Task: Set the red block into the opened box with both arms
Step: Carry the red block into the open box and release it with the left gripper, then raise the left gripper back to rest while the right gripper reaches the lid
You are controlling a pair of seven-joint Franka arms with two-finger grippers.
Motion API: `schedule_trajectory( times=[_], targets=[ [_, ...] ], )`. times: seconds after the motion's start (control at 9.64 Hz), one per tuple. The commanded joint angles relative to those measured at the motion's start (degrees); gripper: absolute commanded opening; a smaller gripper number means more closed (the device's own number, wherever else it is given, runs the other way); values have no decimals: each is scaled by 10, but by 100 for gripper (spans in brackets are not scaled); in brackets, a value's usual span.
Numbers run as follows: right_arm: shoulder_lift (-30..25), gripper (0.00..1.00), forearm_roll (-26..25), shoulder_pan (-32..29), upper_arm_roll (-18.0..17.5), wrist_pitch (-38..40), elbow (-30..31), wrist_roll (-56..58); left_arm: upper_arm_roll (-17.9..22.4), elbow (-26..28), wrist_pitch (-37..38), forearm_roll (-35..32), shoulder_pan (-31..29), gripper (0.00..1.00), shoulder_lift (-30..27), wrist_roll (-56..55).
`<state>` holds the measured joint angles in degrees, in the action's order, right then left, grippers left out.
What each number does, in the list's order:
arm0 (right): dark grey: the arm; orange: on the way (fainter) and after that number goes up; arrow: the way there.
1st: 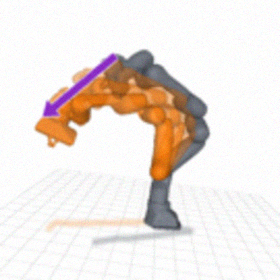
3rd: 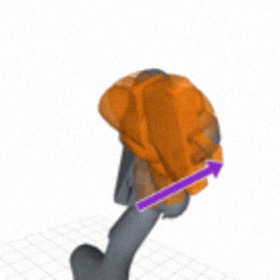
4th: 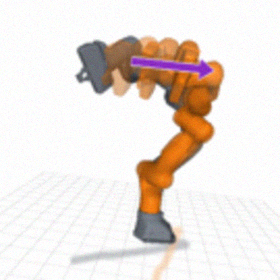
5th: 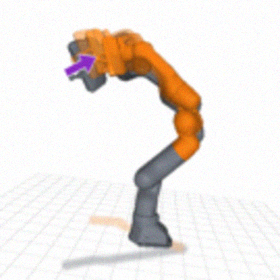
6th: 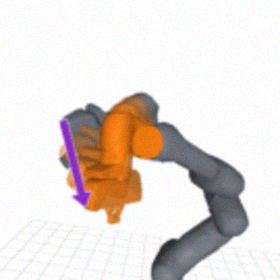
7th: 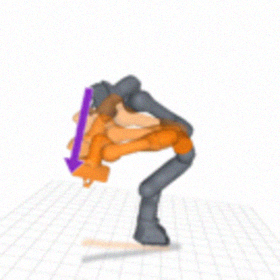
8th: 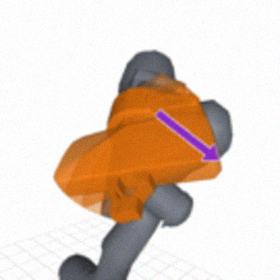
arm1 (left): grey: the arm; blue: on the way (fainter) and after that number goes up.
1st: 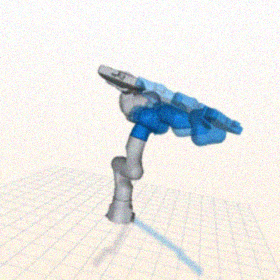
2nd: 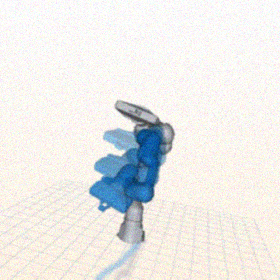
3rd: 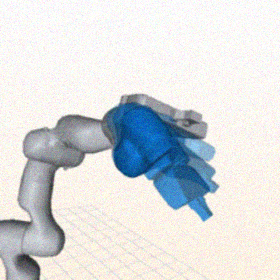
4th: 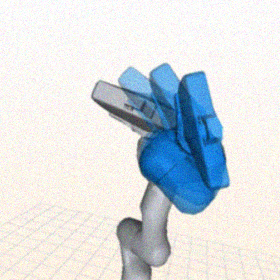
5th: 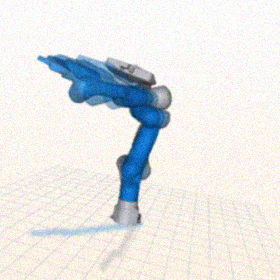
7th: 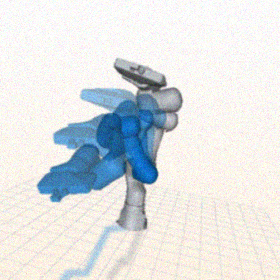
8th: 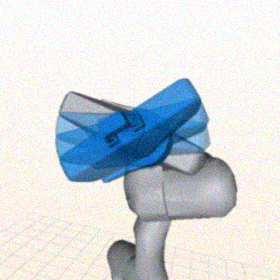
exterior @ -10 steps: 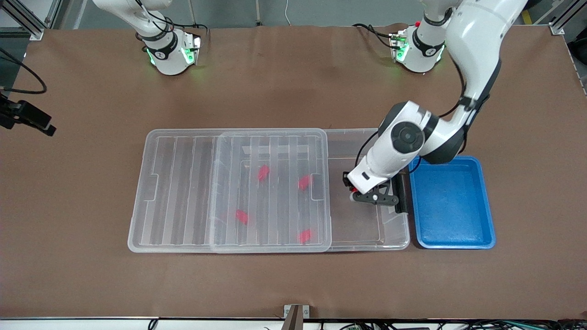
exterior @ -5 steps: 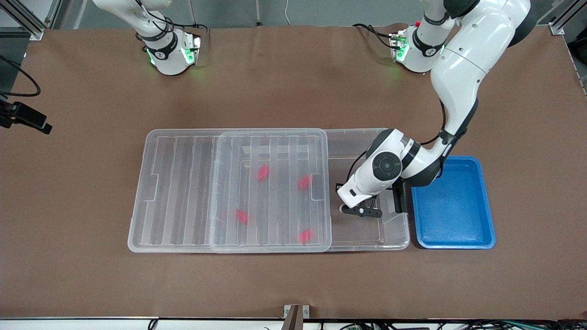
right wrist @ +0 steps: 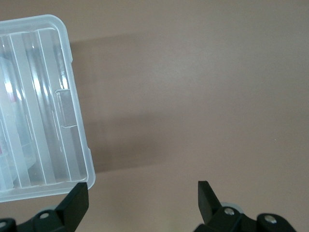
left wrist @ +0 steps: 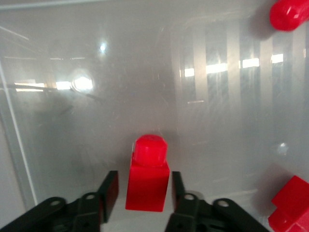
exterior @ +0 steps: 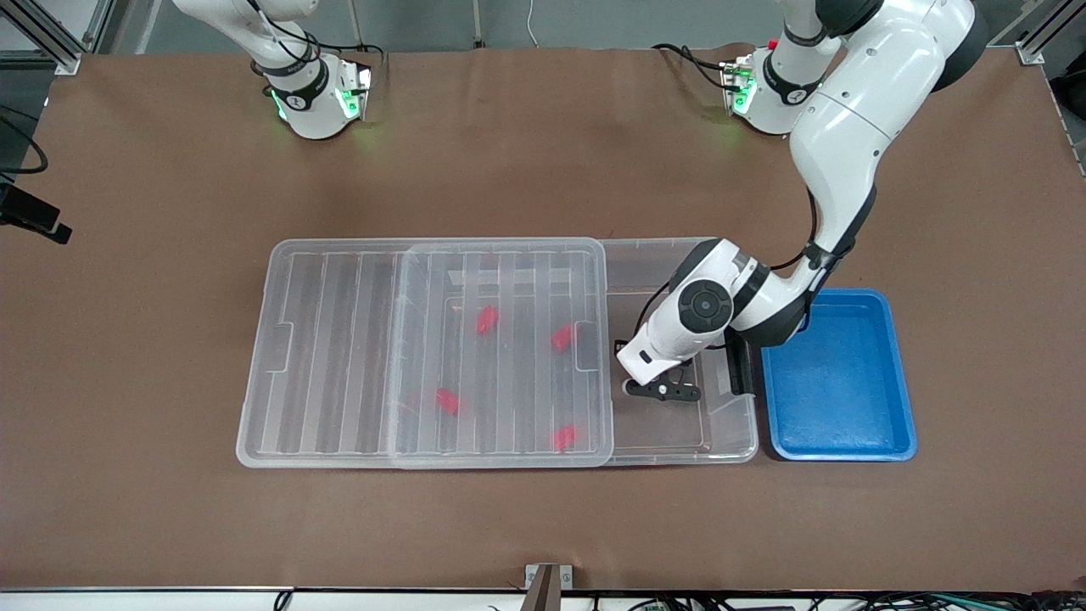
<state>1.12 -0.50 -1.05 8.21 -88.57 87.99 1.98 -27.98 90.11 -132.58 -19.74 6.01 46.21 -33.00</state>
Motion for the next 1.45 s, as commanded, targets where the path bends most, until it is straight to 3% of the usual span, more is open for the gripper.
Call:
schedule_trajectory(
  times=[0.0, 0.52, 0.93, 1.04, 1.25, 1.35],
  targets=[
    [-7, 100, 8, -8, -7, 0, 9, 8, 1, 6, 5, -13, -5, 100, -26, -17],
    [-8, 100, 8, -6, -7, 4, 7, 8, 29, 9, 164, -4, -6, 100, -215, 18],
    [11, 100, 5, -6, -7, -9, 8, 10, 172, 20, 236, 190, -3, 100, -345, 209],
    [46, 87, 6, -4, -7, -27, 9, 17, 200, 20, 271, 195, -4, 99, -365, 216],
    [128, 10, 7, 19, -7, -103, 12, 43, 228, 37, 283, 195, -18, 97, -415, 245],
    [165, 0, 6, 26, -8, -133, 12, 52, 229, 57, 295, 195, -34, 100, -451, 269]
  ],
)
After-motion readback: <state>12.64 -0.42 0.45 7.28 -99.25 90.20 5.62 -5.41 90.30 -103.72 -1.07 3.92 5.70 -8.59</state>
